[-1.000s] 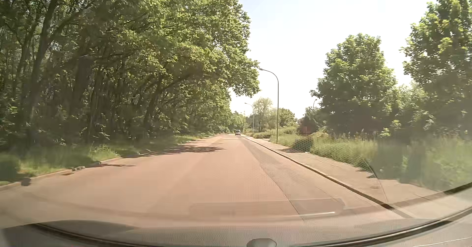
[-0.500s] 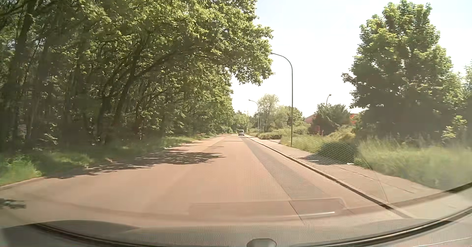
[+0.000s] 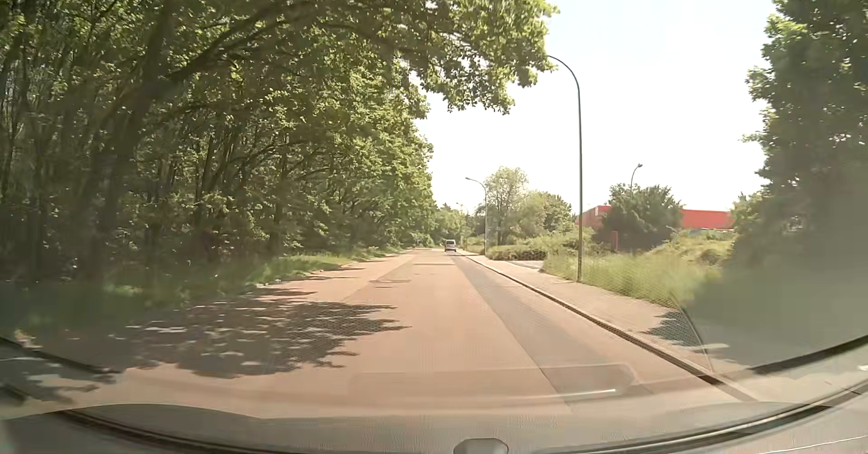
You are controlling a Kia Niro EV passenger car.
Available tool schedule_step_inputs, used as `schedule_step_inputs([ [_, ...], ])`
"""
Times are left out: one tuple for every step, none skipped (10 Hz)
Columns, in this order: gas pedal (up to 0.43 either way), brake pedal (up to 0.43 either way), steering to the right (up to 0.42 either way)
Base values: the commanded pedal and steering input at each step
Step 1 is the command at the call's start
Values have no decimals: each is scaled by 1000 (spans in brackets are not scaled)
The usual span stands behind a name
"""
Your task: Follow the waypoints while adhering to traffic rules and regulations
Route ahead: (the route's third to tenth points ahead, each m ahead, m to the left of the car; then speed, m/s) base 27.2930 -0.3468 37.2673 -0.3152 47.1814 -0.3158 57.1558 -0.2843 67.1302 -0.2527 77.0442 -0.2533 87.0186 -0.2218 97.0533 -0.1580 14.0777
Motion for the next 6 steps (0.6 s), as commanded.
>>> schedule_step_inputs([
  [118, 0, -6],
  [118, 0, -6],
  [118, 0, -6],
  [118, 0, -6],
  [110, 0, -5],
  [110, 0, -5],
])
